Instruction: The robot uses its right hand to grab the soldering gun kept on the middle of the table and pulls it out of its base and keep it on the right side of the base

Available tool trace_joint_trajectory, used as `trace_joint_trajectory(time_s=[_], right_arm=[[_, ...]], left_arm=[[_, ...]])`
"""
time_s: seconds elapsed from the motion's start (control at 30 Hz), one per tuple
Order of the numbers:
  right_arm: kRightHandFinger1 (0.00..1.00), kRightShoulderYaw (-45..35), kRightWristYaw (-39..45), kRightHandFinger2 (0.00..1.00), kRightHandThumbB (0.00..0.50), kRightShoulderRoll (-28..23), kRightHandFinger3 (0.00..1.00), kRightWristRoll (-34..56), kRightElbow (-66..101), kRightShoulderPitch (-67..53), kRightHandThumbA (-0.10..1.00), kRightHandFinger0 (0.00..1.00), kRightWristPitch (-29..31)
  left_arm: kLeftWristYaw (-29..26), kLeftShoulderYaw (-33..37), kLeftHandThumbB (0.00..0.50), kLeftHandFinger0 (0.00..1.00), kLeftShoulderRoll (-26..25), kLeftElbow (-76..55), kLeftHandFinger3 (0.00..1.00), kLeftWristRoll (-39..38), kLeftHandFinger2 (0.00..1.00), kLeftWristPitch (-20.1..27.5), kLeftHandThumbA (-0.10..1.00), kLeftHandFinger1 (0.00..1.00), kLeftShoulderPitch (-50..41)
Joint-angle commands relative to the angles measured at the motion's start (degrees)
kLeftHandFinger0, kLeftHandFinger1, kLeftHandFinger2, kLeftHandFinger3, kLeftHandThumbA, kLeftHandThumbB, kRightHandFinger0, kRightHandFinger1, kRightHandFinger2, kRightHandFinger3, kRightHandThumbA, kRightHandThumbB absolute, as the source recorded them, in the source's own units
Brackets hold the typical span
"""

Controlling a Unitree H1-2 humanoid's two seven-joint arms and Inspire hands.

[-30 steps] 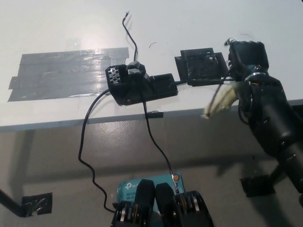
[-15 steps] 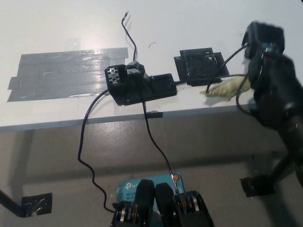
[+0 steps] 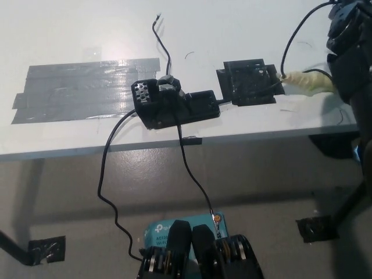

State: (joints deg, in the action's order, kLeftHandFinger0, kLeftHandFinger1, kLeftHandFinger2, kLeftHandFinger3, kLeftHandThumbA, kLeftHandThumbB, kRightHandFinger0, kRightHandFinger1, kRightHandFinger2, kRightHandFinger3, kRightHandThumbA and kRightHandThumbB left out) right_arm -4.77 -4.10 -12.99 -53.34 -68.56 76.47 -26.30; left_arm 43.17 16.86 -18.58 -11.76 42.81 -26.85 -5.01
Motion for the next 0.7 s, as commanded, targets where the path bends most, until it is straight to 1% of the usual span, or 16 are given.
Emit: trace_joint_trajectory(time_s=[0.0, 0.03, 0.07, 0.1, 0.13, 0.17, 0.23, 0.27, 0.3, 0.33, 0.37, 0.4, 0.43, 0.47, 0.53, 0.67], right_arm=[[0.0, -1.2, -1.2, 0.24, 0.007, 1.1, 0.79, 2.5, 0.7, 3.8, -0.1, 0.0, -0.6], [0.06, -0.3, 1.9, 0.33, 0.031, 1.4, 0.97, 2.6, 1.5, 2.9, -0.1, 0.02, -0.6], [0.17, 2.1, 5.3, 0.38, 0.092, 2.2, 0.91, 3.9, 5.1, -0.1, -0.1, 0.15, -0.6], [0.18, 2.3, 6.0, 0.37, 0.115, 1.9, 0.87, 4.0, 6.0, -0.6, -0.1, 0.16, -0.6], [0.11, 3.3, 8.3, 0.23, 0.108, 2.2, 0.63, 5.8, 9.7, -2.9, -0.1, 0.1, -0.6], [0.02, 2.6, 10.6, 0.15, 0.123, 2.8, 0.54, 8.1, 13.2, -4.8, -0.1, 0.05, -0.6], [0.0, 6.0, 15.7, 0.11, 0.085, 2.3, 0.62, 9.8, 14.8, -6.1, -0.1, 0.0, -0.3], [0.01, 8.3, 21.1, 0.16, 0.057, 1.7, 0.76, 10.4, 15.1, -6.7, -0.04, 0.0, 0.4], [0.52, 10.0, 28.8, 0.65, 0.082, 1.3, 1.0, 11.4, 13.1, -6.4, 0.15, 0.39, 0.0], [0.97, 11.3, 32.5, 1.0, 0.113, 0.7, 1.0, 11.5, 11.8, -6.0, 0.23, 0.76, 0.9], [1.0, 13.4, 35.7, 1.0, 0.197, 0.3, 1.0, 10.7, 10.3, -5.3, 0.31, 1.0, 2.1], [1.0, 16.1, 39.8, 1.0, 0.225, -0.2, 1.0, 9.2, 8.0, -4.2, 0.35, 1.0, 3.9], [1.0, 17.2, 41.8, 1.0, 0.318, -0.5, 1.0, 8.9, 8.0, -4.2, 0.35, 1.0, 3.2], [1.0, 16.9, 44.0, 1.0, 0.457, -0.4, 1.0, 9.7, 6.5, -3.2, 0.35, 1.0, 2.0], [1.0, 19.9, 45.3, 1.0, 0.499, -0.7, 1.0, 8.0, 6.9, -3.1, 0.4, 1.0, 4.7], [1.0, 25.2, 47.1, 1.0, 0.5, -3.4, 1.0, 5.4, 10.3, -4.3, 0.41, 1.0, 7.4]], left_arm=[[4.5, 1.3, 0.1, 1.0, 3.6, -3.6, 1.0, -0.1, 1.0, -0.1, 0.61, 1.0, 1.2], [5.0, 0.7, 0.101, 1.0, 3.9, -3.8, 1.0, 0.2, 1.0, -0.1, 0.59, 1.0, 1.0], [5.4, 0.3, 0.104, 1.0, 4.2, -4.1, 1.0, 1.1, 1.0, -0.1, 0.58, 1.0, 0.9], [5.8, 0.4, 0.104, 1.0, 4.5, -4.0, 1.0, 1.4, 1.0, -0.1, 0.58, 1.0, 1.3], [5.5, 0.2, 0.104, 0.98, 4.6, -3.9, 1.0, 1.3, 1.0, -0.1, 0.56, 1.0, 1.2], [5.4, 0.2, 0.1, 0.97, 4.6, -3.8, 1.0, 1.4, 1.0, -0.1, 0.56, 1.0, 1.4], [5.2, 0.0, 0.092, 0.95, 4.5, -3.9, 1.0, 0.9, 1.0, -0.1, 0.54, 1.0, 1.5], [5.2, -0.1, 0.093, 0.96, 4.5, -3.8, 1.0, 0.9, 1.0, -0.1, 0.53, 1.0, 1.4], [5.8, -0.5, 0.08, 0.97, 4.8, -3.9, 1.0, 1.7, 1.0, -0.1, 0.51, 1.0, 1.3], [5.9, -0.5, 0.073, 0.98, 4.8, -3.9, 1.0, 1.7, 1.0, -0.1, 0.5, 1.0, 1.3], [6.2, -0.6, 0.068, 0.95, 4.8, -4.1, 1.0, 2.1, 1.0, -0.1, 0.48, 0.98, 1.3], [6.5, -0.8, 0.063, 0.93, 4.8, -4.3, 1.0, 2.6, 1.0, -0.1, 0.48, 0.97, 1.3], [6.5, -0.7, 0.056, 0.91, 4.7, -4.5, 1.0, 2.7, 1.0, -0.1, 0.46, 0.95, 1.3], [6.2, -0.7, 0.05, 0.9, 4.4, -4.4, 1.0, 2.2, 1.0, -0.1, 0.44, 0.94, 1.4], [6.1, -1.0, 0.043, 0.9, 4.2, -4.2, 1.0, 1.9, 1.0, -0.1, 0.43, 0.93, 1.5], [6.0, -1.2, 0.026, 0.88, 4.0, -4.1, 1.0, 1.1, 1.0, -0.1, 0.4, 0.93, 1.5]])
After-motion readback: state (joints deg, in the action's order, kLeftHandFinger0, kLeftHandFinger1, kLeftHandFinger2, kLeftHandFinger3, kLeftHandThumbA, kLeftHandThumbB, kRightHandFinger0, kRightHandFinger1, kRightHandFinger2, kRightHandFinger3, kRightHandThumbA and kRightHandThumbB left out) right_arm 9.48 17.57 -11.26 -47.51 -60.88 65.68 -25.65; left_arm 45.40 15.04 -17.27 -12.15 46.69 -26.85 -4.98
